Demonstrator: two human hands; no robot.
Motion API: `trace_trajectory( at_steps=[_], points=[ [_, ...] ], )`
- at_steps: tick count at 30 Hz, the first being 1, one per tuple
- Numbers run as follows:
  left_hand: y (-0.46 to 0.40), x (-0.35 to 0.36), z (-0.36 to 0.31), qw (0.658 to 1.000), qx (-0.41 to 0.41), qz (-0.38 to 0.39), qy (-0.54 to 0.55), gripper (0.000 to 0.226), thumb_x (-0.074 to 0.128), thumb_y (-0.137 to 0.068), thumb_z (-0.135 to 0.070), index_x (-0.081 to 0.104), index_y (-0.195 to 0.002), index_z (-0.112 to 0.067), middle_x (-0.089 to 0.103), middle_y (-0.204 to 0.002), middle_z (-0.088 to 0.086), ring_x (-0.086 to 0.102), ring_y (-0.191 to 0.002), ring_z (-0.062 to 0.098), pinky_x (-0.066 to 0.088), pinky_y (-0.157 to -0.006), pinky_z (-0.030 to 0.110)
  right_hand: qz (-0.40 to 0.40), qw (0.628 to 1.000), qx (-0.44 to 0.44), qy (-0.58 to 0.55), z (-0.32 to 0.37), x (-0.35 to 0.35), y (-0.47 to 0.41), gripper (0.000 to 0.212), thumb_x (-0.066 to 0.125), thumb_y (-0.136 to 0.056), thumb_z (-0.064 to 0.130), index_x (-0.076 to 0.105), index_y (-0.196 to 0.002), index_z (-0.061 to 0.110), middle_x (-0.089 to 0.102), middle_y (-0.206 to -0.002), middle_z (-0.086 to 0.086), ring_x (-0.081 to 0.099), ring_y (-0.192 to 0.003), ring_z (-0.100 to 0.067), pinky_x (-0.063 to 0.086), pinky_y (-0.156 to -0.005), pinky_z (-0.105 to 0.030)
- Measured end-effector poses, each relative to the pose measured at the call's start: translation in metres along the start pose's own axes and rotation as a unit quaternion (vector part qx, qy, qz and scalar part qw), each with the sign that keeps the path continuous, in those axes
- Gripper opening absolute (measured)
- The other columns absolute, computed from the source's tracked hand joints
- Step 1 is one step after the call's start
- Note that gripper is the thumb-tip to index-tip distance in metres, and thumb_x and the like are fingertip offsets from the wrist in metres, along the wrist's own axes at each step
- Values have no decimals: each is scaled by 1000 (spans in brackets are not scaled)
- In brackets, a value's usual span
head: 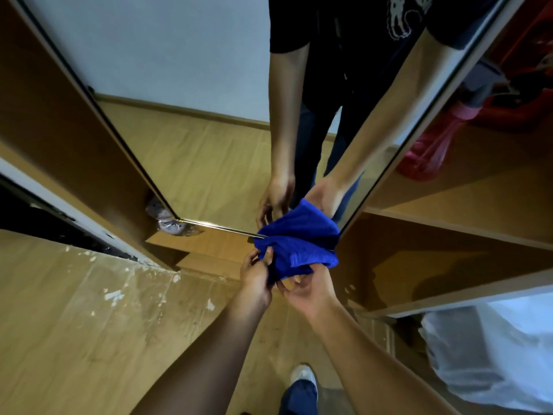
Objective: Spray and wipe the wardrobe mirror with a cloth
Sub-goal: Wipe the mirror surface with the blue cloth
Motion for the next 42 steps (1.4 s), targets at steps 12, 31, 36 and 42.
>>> trace_trajectory(
  at_steps=[12,31,36,42],
  points=[
    [18,0,-50,977,204,-5,-62,19,71,-86,-23,64,-91,-40,57,-126,10,62,-111,26,52,-94,51,-30,999,-2,13,-13,21,3,32,60,-93,21,56,-122,11,61,-125,-13,56,-119,-27,40,-107,-44],
    [-1,19,-31,990,-29,114,80,60,73,-70,-40,61,-122,-13,68,-117,12,64,-106,28,58,-66,34,-77,991,-18,-105,9,39,8,6,51,-92,3,54,-97,1,57,-105,-20,55,-116,-34,44,-104,-50],
    [0,13,-43,988,-21,101,119,54,72,-74,-32,62,-122,-10,67,-118,14,64,-107,27,57,-81,39,-67,993,-1,-92,1,49,1,18,50,-92,5,57,-107,-1,60,-113,-20,57,-112,-34,42,-107,-49],
    [-11,-7,-70,987,-15,105,125,42,62,-90,-27,58,-127,-8,64,-124,13,62,-111,25,51,-89,38,-63,995,10,-82,-23,68,-11,36,53,-86,0,56,-122,-1,59,-124,-20,57,-116,-35,46,-97,-49]
  ],
)
Point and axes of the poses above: each hand's wrist, its own y-axis away from the middle knuckle, its own x-axis out of the palm, z = x × y, the point moved 6 cm from there along -y, towards the middle knuckle
